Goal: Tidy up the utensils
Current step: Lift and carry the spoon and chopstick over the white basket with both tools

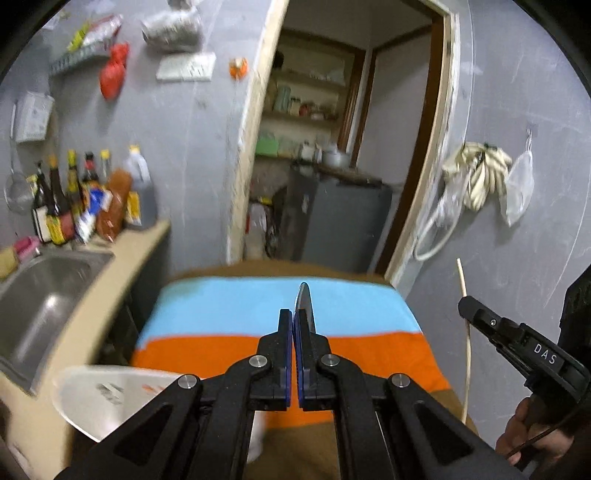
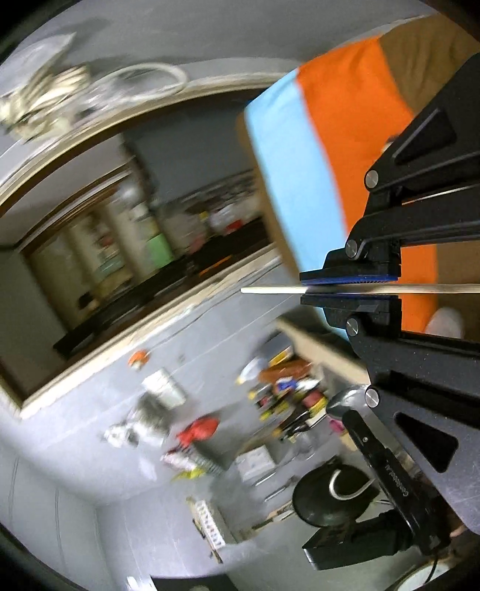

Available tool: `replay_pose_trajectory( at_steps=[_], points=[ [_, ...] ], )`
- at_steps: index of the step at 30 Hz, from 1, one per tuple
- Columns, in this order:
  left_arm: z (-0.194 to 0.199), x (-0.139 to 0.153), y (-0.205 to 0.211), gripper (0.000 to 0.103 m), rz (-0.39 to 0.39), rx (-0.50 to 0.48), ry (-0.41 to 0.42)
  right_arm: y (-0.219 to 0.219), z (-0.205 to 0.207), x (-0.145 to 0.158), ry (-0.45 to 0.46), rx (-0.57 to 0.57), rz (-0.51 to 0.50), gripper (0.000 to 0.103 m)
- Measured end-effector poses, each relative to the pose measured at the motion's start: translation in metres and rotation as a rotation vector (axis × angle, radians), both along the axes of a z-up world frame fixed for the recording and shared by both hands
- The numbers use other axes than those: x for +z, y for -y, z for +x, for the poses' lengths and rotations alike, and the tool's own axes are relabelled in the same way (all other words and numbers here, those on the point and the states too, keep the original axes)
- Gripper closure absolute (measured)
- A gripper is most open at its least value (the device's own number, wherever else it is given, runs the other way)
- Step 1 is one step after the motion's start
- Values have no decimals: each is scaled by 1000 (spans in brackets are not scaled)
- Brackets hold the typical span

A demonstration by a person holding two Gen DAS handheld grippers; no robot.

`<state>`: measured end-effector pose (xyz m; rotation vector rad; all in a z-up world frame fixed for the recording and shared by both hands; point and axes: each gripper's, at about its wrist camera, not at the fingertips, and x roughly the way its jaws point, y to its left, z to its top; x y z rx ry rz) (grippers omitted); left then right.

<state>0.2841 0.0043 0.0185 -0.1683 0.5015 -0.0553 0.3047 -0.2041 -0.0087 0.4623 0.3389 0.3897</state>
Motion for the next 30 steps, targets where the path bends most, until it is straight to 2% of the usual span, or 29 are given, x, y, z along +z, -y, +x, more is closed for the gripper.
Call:
replay_pose_trajectory(
  at_steps=[3, 9, 14, 20, 30],
  points=[
    [-12, 17, -28, 101, 24, 24, 40, -32, -2, 25, 75, 9, -10, 99],
    [-35, 45, -102, 101, 80, 136, 108, -103, -2, 52, 173, 41, -8, 99],
    [-42, 45, -153, 101, 104, 249, 142, -145, 3, 48, 221, 36, -32, 99],
    [-30, 21, -168, 101, 160, 277, 179, -165, 12, 16, 201, 44, -84, 99],
    [-17, -22, -144, 101, 239, 240, 174, -166, 25, -21, 156, 15, -124, 99]
  ],
)
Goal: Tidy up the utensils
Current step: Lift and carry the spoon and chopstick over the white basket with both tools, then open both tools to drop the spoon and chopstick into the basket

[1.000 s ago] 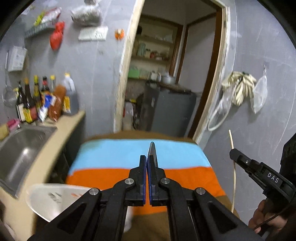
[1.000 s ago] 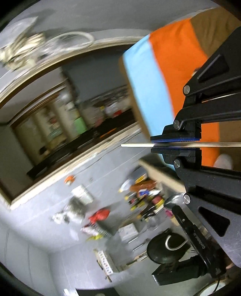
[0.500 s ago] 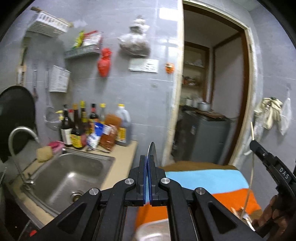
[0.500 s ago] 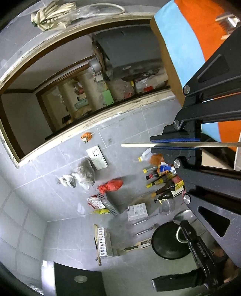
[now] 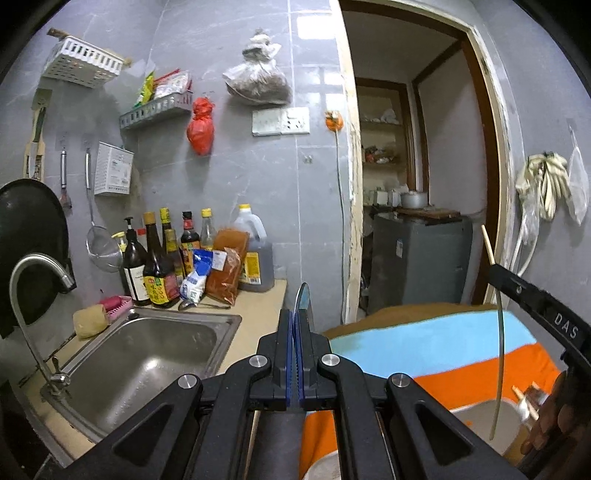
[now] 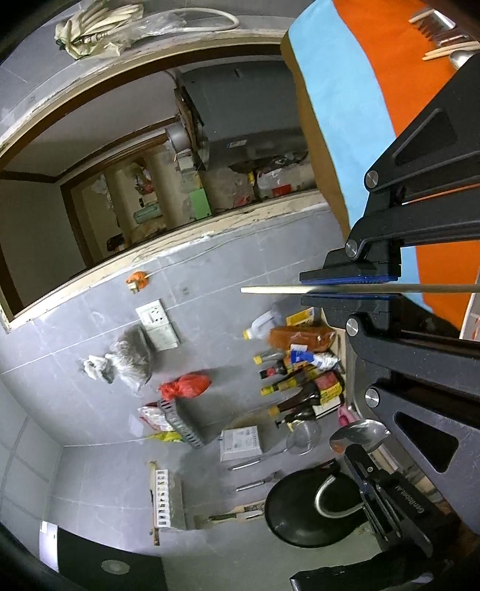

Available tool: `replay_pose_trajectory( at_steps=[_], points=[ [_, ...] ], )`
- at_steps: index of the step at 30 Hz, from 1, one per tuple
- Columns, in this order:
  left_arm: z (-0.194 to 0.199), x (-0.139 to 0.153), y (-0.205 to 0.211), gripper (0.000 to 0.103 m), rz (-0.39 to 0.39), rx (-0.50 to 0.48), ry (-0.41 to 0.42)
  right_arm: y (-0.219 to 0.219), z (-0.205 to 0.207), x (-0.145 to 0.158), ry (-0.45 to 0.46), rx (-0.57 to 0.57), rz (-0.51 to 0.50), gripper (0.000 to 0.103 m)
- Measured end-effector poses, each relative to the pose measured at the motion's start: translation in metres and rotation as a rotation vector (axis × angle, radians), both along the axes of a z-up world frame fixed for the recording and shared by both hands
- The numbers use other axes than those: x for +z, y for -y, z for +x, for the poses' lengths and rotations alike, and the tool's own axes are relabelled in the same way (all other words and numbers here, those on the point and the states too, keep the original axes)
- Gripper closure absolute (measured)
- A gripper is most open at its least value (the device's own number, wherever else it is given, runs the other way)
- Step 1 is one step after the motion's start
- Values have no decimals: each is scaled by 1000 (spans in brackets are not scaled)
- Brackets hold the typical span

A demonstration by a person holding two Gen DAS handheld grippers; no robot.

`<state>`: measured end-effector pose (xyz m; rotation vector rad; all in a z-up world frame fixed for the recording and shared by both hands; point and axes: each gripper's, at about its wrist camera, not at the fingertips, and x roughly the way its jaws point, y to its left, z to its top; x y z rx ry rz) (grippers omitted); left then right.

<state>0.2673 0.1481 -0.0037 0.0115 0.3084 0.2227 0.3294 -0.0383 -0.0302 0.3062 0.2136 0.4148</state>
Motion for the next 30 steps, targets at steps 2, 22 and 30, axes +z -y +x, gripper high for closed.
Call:
replay_pose_trajectory(
  at_steps=[2, 22, 30],
  points=[
    [2, -7, 2, 101, -5, -8, -16, -1, 0, -5, -9, 4, -5, 99],
    [-16, -6, -8, 79, -281, -149, -143, 30, -25, -6, -113, 52, -29, 68],
    [-25, 17, 25, 53, -325, -217, -102, 82, -51, 25, -91, -25, -86, 38]
  ],
)
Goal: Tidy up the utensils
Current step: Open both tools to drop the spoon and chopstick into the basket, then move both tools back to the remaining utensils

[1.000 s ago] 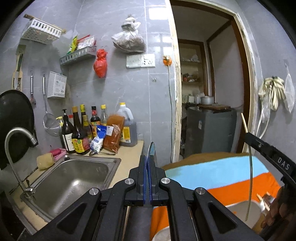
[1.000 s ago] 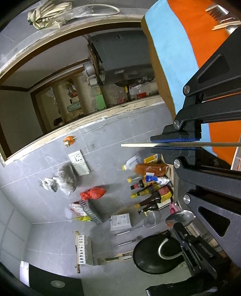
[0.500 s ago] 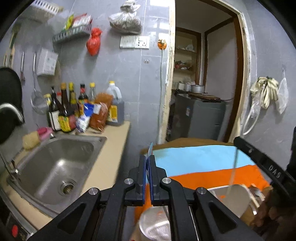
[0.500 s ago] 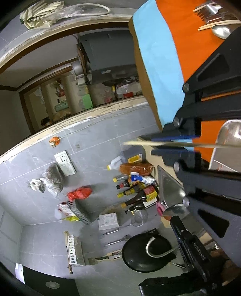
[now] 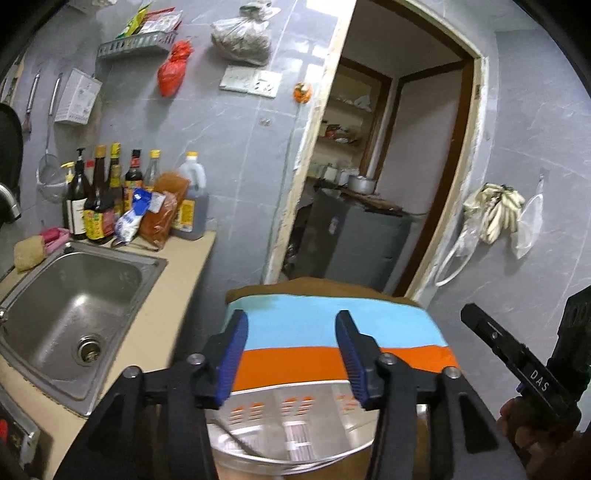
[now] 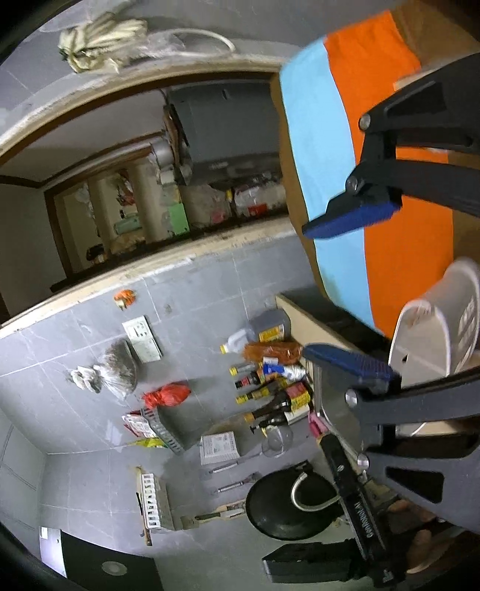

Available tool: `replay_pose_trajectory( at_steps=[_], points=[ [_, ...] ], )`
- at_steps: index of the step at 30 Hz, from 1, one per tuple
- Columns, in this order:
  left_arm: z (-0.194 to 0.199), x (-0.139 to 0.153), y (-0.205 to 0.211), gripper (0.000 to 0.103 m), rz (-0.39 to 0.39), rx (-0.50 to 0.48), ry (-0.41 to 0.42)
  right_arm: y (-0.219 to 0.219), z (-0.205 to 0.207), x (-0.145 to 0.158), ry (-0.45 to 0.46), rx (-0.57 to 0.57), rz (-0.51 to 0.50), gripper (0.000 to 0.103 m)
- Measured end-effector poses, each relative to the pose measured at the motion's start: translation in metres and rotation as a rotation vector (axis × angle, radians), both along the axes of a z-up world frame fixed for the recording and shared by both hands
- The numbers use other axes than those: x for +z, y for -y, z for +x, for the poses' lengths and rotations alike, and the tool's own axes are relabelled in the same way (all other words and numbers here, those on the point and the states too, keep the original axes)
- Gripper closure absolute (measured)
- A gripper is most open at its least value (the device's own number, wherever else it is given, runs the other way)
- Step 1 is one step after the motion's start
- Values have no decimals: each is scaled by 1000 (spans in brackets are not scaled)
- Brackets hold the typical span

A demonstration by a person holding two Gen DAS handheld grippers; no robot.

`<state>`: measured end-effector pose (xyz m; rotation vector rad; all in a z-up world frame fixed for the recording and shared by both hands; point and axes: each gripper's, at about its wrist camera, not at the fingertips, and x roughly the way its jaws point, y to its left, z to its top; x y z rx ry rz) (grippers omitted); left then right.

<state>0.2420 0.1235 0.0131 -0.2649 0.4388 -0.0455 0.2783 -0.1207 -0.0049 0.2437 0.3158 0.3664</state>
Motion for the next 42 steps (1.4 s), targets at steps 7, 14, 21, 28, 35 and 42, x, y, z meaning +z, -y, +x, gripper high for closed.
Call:
replay_pose_trajectory(
  at_steps=[7, 14, 21, 28, 35, 42],
  points=[
    [-5, 21, 47, 23, 3, -39, 76, 57, -21, 27, 41, -78, -48, 20],
    [-8, 30, 104, 4, 42, -47, 144, 105, -37, 44, 76, -129, -125, 8],
    [-4, 22, 157, 2, 88, -65, 137, 158, -35, 37, 35, -156, -158, 3],
    [5, -3, 202, 2, 109, -80, 91, 199, -16, 8, -25, -157, -160, 3],
    [22, -45, 238, 2, 139, -88, 28, 228, 8, -40, -104, -143, -164, 3],
    [48, -91, 251, 2, 138, -101, -110, 236, 34, -90, -232, -135, -195, 3]
  ],
)
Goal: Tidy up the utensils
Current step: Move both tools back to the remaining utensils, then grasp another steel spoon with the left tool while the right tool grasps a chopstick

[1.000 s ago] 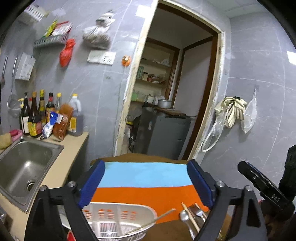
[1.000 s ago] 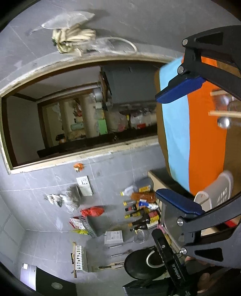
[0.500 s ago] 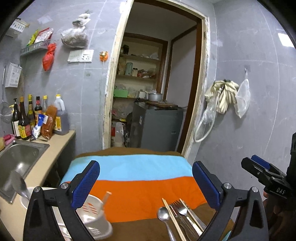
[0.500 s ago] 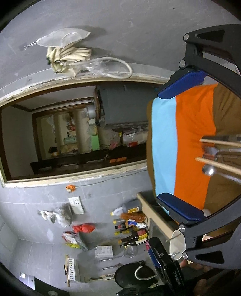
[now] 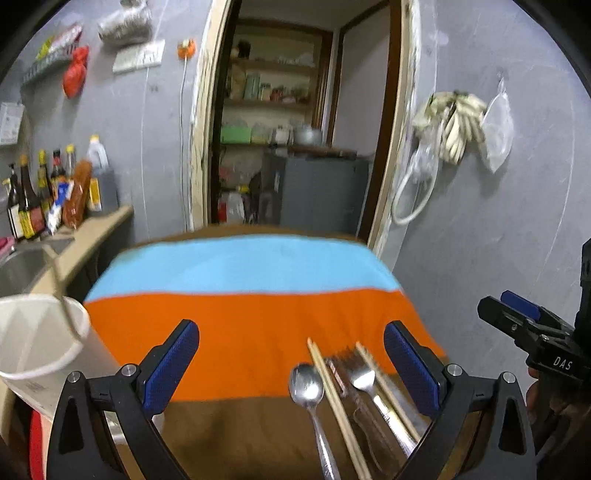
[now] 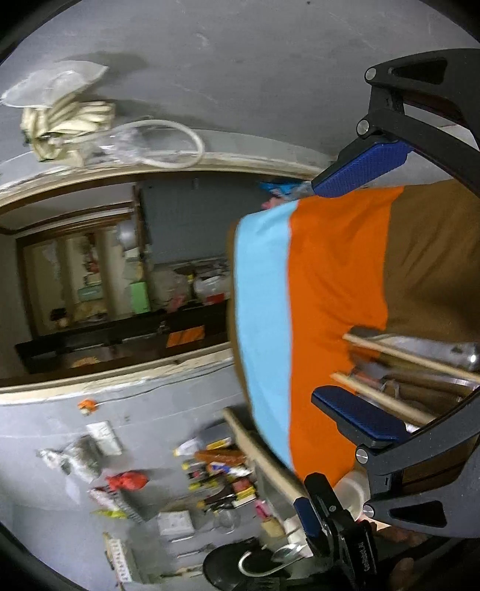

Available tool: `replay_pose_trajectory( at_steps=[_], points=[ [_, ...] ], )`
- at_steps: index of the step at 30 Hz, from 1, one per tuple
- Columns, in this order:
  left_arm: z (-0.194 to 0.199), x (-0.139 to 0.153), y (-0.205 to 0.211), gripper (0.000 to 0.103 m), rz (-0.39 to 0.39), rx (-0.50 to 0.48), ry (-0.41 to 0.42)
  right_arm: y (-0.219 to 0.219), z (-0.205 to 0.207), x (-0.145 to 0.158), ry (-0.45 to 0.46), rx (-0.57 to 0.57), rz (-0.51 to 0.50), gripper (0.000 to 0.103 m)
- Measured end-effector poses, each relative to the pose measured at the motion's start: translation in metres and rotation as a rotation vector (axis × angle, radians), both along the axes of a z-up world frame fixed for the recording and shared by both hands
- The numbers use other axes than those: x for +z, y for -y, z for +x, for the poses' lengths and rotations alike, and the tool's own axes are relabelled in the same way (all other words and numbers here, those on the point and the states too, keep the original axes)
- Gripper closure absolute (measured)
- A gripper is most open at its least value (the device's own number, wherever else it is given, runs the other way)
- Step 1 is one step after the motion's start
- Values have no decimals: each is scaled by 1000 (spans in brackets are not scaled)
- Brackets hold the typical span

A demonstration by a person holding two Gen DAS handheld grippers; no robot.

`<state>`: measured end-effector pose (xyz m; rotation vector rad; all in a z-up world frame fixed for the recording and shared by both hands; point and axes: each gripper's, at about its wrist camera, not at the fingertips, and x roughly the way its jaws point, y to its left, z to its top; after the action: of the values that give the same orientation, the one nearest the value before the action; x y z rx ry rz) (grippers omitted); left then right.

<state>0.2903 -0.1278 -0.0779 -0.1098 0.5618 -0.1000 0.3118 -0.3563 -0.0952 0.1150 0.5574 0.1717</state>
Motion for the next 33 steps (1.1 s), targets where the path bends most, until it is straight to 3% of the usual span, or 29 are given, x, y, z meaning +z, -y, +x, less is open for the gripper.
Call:
replay_pose_trajectory(
  at_steps=[6, 9, 11, 17, 26, 33],
  points=[
    [21, -28, -6, 2, -35, 24, -102, -8, 17, -35, -105, 46, -6, 8],
    [29, -39, -5, 7, -29, 17, -136, -15, 24, -47, -140, 82, -3, 26],
    [34, -46, -4, 16, -33, 5, -164, -21, 29, -54, -170, 111, 2, 39],
    [49, -67, -4, 36, -82, -36, -241, -39, 38, -68, -214, 187, 12, 58],
    [62, -88, -9, 57, -165, -80, -324, -59, 49, -79, -259, 259, 11, 71],
    [68, -92, -4, 73, -172, -111, -349, -64, 55, -85, -300, 246, -13, 81]
  ],
)
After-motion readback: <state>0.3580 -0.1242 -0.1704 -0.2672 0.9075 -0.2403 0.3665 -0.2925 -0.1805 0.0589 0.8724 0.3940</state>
